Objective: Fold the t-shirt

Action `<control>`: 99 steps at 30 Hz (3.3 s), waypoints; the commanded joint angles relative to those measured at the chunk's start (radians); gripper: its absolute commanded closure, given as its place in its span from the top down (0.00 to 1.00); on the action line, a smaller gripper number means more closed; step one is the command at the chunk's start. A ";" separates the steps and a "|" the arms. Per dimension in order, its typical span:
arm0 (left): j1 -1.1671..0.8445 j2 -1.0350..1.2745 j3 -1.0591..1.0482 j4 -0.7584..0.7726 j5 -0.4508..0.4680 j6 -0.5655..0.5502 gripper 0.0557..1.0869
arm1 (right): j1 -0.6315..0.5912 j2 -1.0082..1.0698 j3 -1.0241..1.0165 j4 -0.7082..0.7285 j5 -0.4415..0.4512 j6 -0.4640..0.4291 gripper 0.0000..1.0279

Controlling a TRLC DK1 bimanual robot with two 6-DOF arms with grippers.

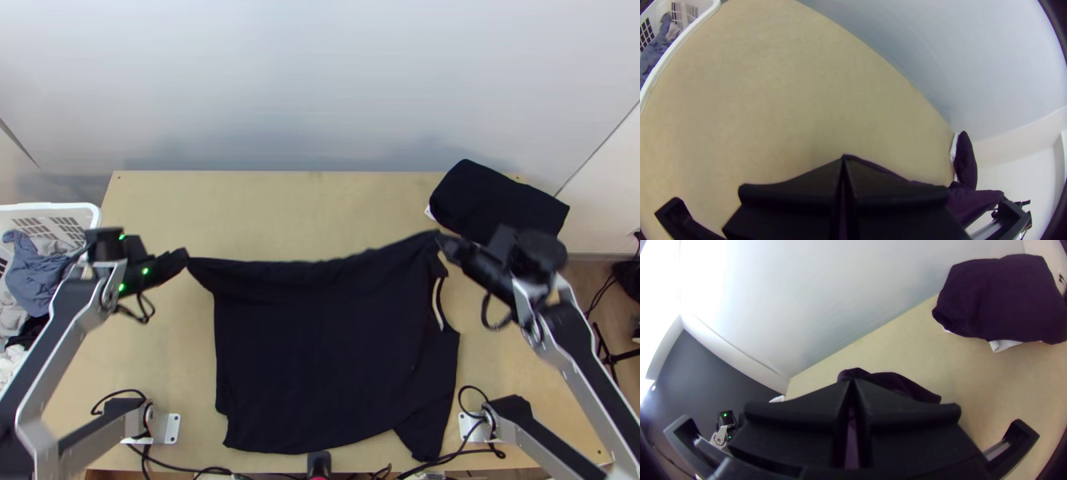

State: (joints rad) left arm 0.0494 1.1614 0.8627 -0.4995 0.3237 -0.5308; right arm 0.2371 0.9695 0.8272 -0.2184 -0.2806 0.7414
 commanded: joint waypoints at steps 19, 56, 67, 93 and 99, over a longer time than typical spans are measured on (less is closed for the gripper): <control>0.023 1.026 1.000 -0.090 -0.046 0.014 0.04 | -0.104 0.877 0.647 -0.004 0.067 0.039 0.03; 0.090 0.966 1.188 -0.548 -0.127 0.149 0.95 | -0.171 0.333 0.349 -0.625 0.118 0.038 0.93; 0.056 0.896 1.064 -0.732 -0.018 0.259 0.95 | -0.255 0.181 0.141 -0.834 0.004 -0.091 0.92; -0.114 0.336 0.475 -0.657 -0.049 0.310 0.95 | -0.285 0.353 -0.140 -0.475 -0.060 -0.278 0.59; -0.148 0.288 0.438 -0.717 -0.060 0.322 0.95 | -0.242 0.367 -0.155 -0.426 -0.068 -0.264 0.59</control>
State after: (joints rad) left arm -0.0715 1.5066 1.3418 -1.1782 0.2764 -0.2157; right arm -0.0399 1.3079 0.6884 -0.7002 -0.3367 0.4664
